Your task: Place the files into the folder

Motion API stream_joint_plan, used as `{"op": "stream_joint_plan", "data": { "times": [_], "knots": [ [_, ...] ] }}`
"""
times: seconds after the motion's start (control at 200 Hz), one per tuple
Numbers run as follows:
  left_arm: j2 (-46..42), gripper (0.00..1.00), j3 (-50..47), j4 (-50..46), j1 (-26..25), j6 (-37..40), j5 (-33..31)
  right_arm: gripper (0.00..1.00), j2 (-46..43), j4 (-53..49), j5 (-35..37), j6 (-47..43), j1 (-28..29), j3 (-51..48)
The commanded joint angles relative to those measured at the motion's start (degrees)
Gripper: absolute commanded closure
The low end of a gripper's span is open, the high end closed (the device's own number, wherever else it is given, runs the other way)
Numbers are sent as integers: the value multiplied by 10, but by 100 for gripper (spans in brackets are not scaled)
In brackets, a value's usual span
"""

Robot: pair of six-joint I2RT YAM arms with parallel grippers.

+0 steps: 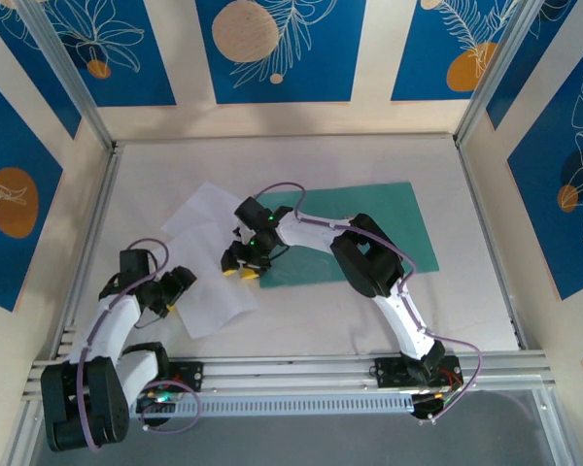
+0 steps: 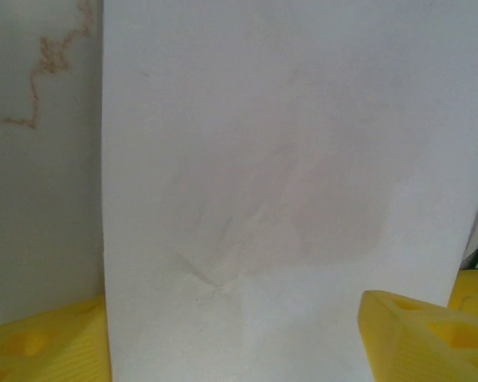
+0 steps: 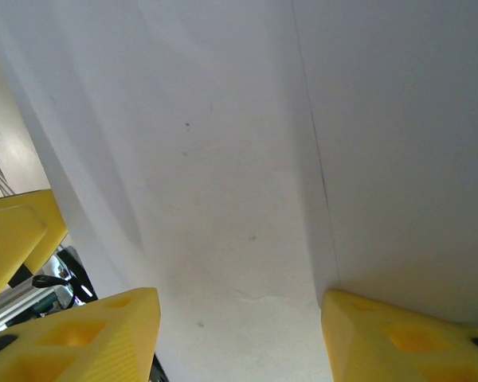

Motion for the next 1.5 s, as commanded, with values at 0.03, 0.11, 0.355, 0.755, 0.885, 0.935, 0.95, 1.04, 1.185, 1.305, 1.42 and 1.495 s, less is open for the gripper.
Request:
{"op": "stream_joint_plan", "data": {
  "times": [0.03, 0.11, 0.355, 0.755, 0.885, 0.935, 0.95, 1.04, 1.185, 1.305, 1.42, 1.495],
  "knots": [
    [-16, 31, -3, 3, 2, 4, 1, 42, -8, -25, 9, -1, -5, -21],
    [-26, 35, 2, -5, 2, 2, -3, 42, -7, -26, 9, -1, -5, -22],
    [-62, 48, 10, -21, 2, 1, -13, 42, -8, -28, 11, -4, -9, -23],
    [-82, 77, 21, -38, 2, 1, -22, 42, -9, -25, 8, -4, -15, -29],
    [-89, 83, 30, -41, 2, -1, -21, 42, -16, -18, -1, -2, -21, -31],
    [-91, 86, 39, -41, 2, -2, -16, 42, -24, -13, -4, -1, -25, -35],
    [-92, 87, 42, -41, 2, -2, -15, 42, -27, -12, -7, -1, -27, -36],
    [-97, 92, 66, -43, 2, -2, -2, 42, -49, 1, -24, -2, -37, -42],
    [-101, 97, 121, -60, 2, -4, 18, 42, -93, 36, -69, 4, -57, -65],
    [-102, 99, 172, -72, 2, -5, 49, 41, -141, 98, -120, 25, -82, -113],
    [-97, 99, 231, -85, 1, 1, 84, 39, -190, 151, -161, 44, -111, -164],
    [-83, 99, 273, -90, 0, 4, 121, 38, -225, 185, -188, 58, -128, -198]
  ]
}}
